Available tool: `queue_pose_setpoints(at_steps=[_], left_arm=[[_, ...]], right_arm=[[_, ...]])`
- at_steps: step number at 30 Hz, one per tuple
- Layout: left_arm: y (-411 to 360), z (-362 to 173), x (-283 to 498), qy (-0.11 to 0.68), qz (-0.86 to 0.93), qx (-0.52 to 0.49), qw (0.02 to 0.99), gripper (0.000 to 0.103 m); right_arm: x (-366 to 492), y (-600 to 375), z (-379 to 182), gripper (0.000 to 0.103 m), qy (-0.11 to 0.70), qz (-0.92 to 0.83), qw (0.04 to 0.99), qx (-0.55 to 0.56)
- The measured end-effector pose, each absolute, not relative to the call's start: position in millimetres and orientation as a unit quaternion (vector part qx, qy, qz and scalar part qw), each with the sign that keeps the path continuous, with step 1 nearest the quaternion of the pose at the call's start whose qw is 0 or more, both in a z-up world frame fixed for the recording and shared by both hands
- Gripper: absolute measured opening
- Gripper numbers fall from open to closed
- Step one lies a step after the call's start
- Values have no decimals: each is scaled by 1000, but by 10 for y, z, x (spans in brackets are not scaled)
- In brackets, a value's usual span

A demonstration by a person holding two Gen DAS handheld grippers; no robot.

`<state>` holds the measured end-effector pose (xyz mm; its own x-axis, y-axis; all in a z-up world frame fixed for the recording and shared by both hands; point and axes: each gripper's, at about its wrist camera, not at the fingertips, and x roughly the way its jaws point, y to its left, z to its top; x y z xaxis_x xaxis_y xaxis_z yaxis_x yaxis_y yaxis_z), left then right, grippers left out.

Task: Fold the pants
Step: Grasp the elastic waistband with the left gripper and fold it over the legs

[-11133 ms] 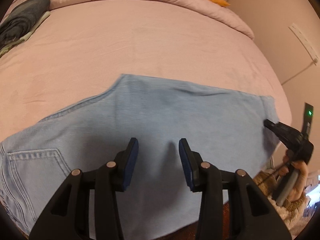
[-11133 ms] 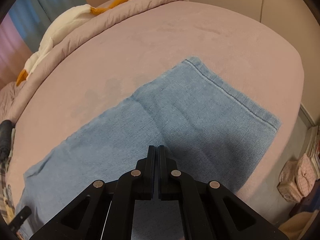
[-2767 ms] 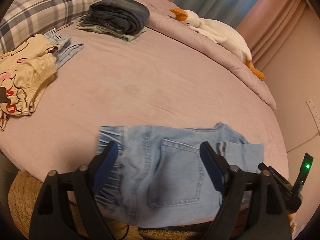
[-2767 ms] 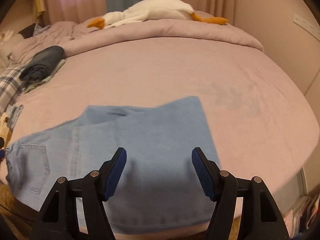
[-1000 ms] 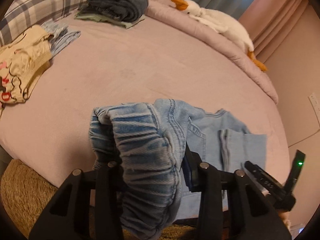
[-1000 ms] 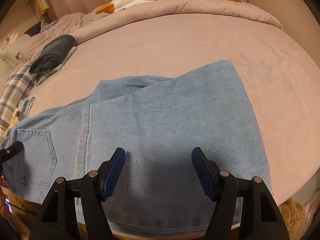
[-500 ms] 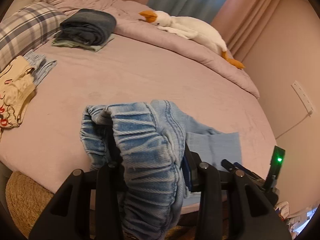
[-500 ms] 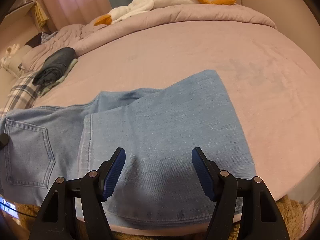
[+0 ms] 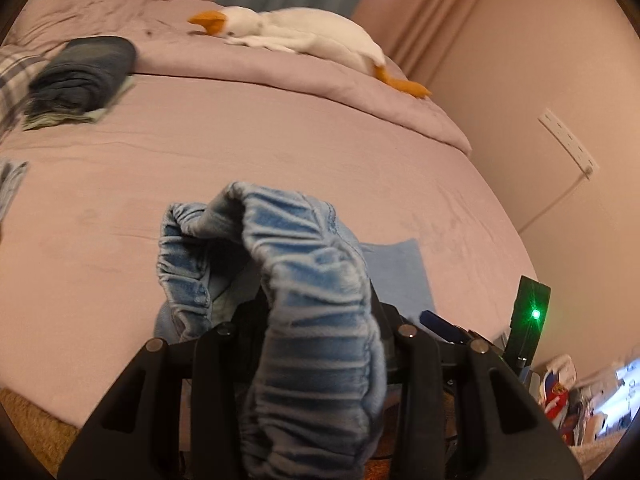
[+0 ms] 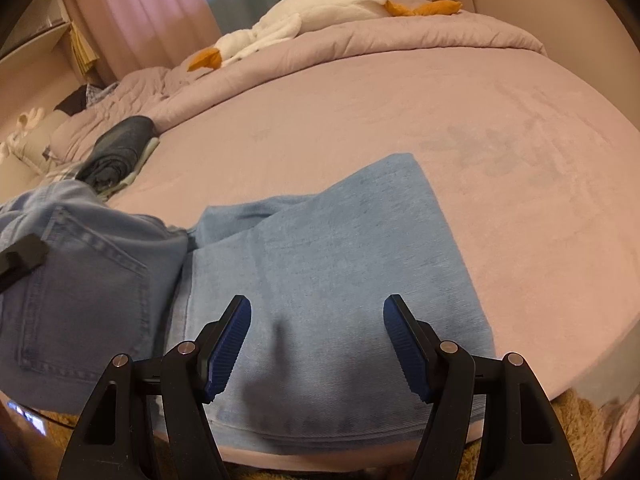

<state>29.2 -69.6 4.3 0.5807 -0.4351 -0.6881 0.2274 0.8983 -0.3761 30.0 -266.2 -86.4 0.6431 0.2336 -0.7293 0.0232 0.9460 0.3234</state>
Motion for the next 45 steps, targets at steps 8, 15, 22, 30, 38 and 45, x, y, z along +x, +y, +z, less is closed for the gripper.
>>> queue_pose_setpoints(at_steps=[8,15,22,30,38,45], left_arm=[[-884,-162,506,441,-216,-138,860,38],[-1007,-320,634,461,-236,-154,841,38],[-1127,-423,693,475,-240,-153,833,39],[-1214,-567,775,481,-248,-151,828,40],[-1249,-465,634,468,-266,-161,827,65],[-1103,-20,390,418,-321,-196,827,82]], right_arm=[[305,-2779,-958,70,429,50,887,165],[304,-2871,-1008,70,433,42,883,176],[324,-2874,-1057,70,440,38,879,178],[321,-2881,-1058,70,439,40,880,179],[281,-2925,-1064,70,440,39,879,180],[246,-3024,-1070,70,441,24,877,189]])
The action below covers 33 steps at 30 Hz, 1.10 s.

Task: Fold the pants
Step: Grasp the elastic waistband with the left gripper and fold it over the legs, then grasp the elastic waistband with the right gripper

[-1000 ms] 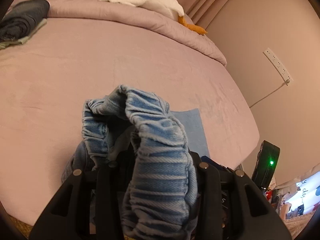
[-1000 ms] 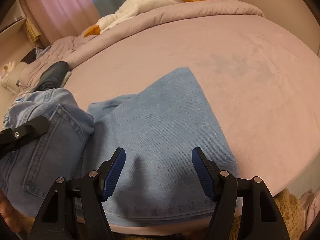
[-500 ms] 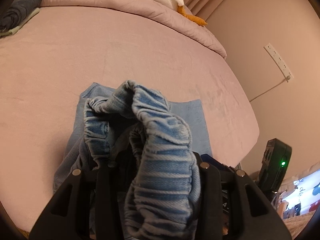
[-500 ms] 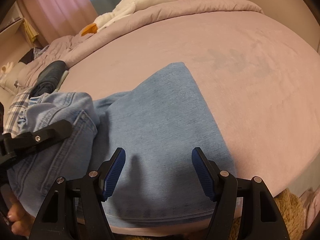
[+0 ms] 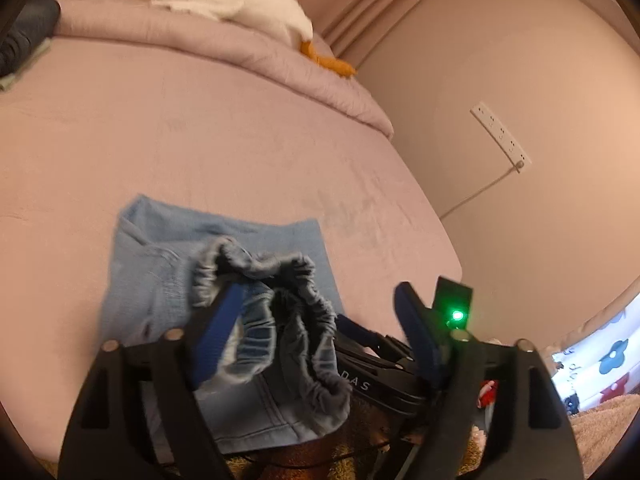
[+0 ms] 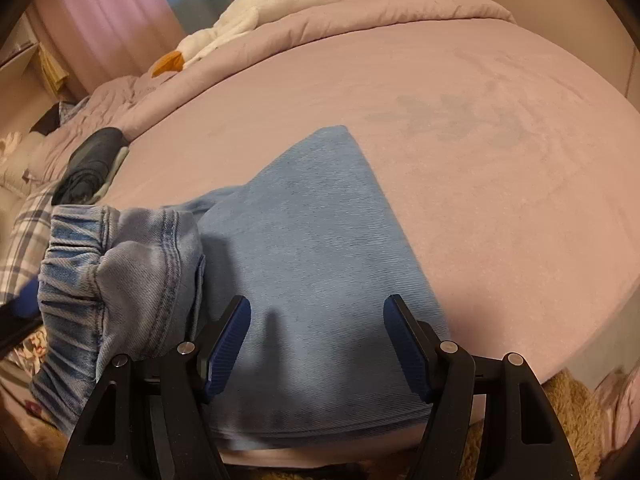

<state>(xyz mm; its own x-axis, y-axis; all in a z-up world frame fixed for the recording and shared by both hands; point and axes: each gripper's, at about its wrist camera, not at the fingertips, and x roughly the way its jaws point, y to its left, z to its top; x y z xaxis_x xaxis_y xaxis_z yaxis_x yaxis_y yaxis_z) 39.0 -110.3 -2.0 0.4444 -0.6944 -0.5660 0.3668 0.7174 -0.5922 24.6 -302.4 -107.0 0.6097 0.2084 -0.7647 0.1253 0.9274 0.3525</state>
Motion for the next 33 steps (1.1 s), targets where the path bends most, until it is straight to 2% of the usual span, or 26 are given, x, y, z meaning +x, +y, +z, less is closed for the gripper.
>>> queue_pose_setpoints(at_steps=[5,11,21,28,33], left_arm=[[-737,133,314,395,-276,-203,852,83],[-261,-181,367,424,-162,-184,872,83],[-97,-610,407,476,-115,-153,858,83],[-149,-792,446,504,-116,-142,844,83],[-172,-852,471,511,-121,-145,839,83]], right_arm=[[188,-3081,-1039,70,439,9,878,190],[103,-3220,-921,70,423,-16,882,210],[-13,-3222,-647,93,376,-16,901,215],[-40,-3264,-569,94,368,-12,898,241],[-89,-3230,-490,102,351,29,901,251]])
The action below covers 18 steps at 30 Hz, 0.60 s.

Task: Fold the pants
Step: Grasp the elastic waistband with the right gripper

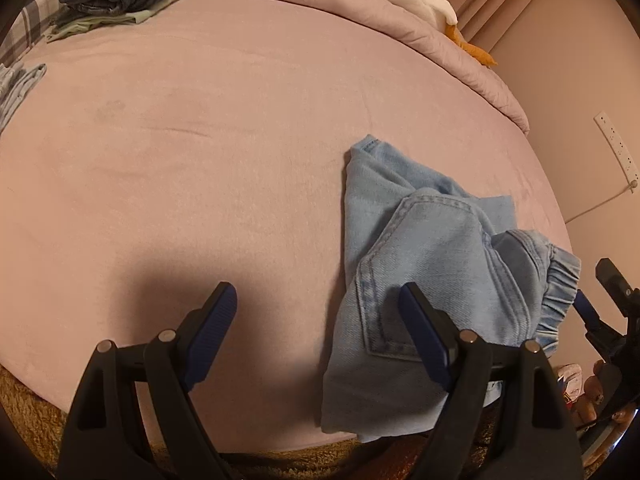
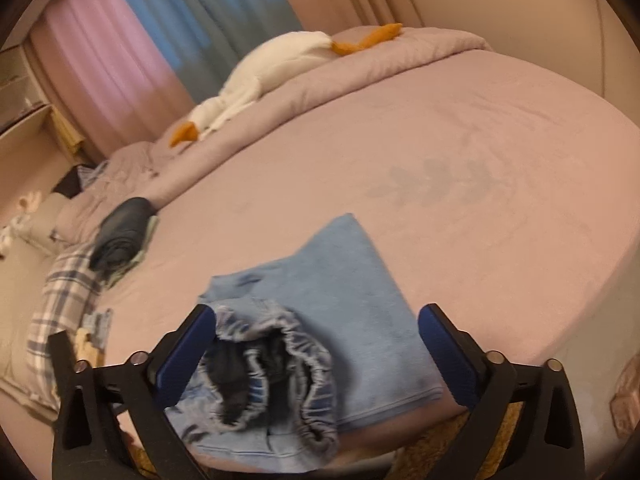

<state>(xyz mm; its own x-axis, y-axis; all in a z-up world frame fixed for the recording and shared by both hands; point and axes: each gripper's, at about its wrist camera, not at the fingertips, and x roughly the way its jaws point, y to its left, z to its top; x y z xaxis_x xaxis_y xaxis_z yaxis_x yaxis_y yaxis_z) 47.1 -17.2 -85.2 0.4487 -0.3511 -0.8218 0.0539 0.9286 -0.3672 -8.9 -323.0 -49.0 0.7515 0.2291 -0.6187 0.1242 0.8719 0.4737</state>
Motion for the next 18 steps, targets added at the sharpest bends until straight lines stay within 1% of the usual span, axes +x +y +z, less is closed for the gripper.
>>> queue_pose_setpoints(at_steps=[9,14,15,16,17,18], left_arm=[[-183,-906,473,519,-124,-145,834,83],[-231,-925,456,517,-121,-131,837,83],[-234,-917,460,517,-119,-130,838,83],[-234,-907,462,516,-120,-129,838,83],[-233,-891,460,515,-123,-130,838,83],[-232,-870,458,515,-129,-130,837,83]], right_arm=[[167,-2841,-810,102,422,113,858,269],[228,-2601,-849,102,439,79,872,202],[263,-2580,-890,98,441,77,872,198],[300,-2575,-947,92,445,79,869,202],[343,-2579,-1011,68,454,82,862,210],[368,-2591,-1030,55,462,80,858,211]])
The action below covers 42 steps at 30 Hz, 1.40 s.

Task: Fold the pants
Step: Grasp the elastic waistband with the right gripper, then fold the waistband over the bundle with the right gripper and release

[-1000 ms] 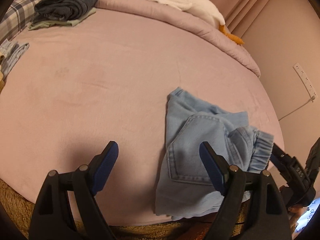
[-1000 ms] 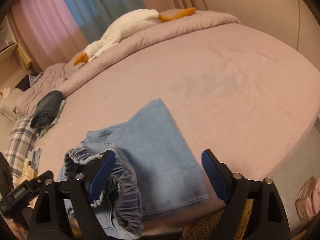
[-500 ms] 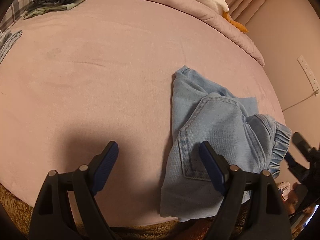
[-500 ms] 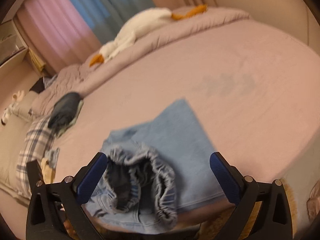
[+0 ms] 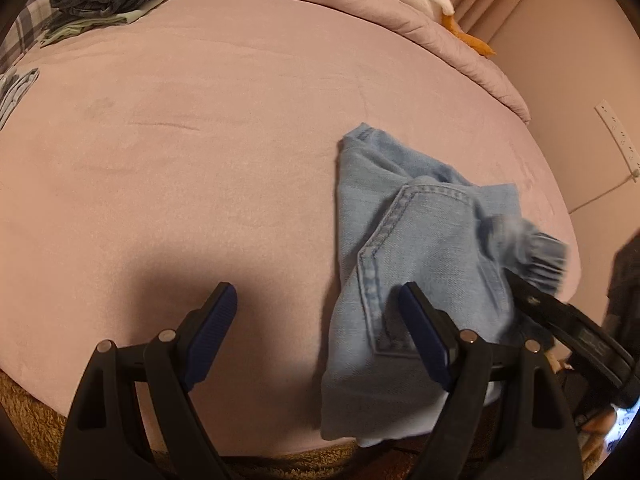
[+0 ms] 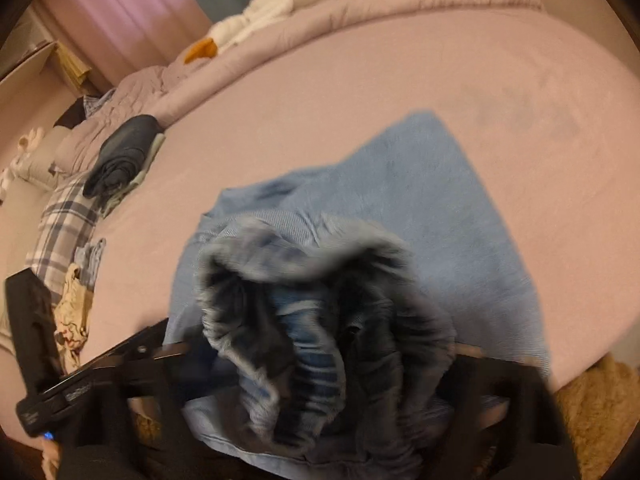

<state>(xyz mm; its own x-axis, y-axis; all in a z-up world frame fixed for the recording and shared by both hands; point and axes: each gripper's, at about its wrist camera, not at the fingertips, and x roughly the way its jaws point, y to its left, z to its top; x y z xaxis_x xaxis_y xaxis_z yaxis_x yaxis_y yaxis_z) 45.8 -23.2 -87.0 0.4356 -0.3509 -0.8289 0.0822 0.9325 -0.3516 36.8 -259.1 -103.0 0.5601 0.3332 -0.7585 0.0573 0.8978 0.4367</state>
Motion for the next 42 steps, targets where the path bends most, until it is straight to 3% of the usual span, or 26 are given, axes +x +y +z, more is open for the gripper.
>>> queue_pose_setpoints(at_steps=[2,7,15,25,27,28,32,38,42], left_arm=[[-241,-801,444,509,-140,-133,839,83],[-327,-684,447,488,-175,-147,843,83],[-560,-947,518,527,-221,-160,805,83],[-752,-1039,455,544,-234,-116,797,83],[-833,-1044,417,537,-230,-90,807,84],[-871,-1040,393,533,-227,-76,812,84],[-872,-1063,420,537,-226,-85,808,85],[-906,-1077,417,535,-218,-77,813,85],[-887,-1081,408,534,-218,-74,813,86]], right_arm=[[335,-2657,-915,46,447,82,867,207],[232,-2975,-468,45,374,102,896,215],[470,-3267,-1216,45,440,99,854,260],[449,-3264,-871,45,397,90,886,222],[563,-3318,-1093,59,438,66,866,231],[553,-3365,-1158,60,438,62,863,245],[416,-3438,-919,79,431,7,875,219],[246,-3363,-556,79,376,32,905,197],[448,-3389,-880,79,435,-2,882,178]])
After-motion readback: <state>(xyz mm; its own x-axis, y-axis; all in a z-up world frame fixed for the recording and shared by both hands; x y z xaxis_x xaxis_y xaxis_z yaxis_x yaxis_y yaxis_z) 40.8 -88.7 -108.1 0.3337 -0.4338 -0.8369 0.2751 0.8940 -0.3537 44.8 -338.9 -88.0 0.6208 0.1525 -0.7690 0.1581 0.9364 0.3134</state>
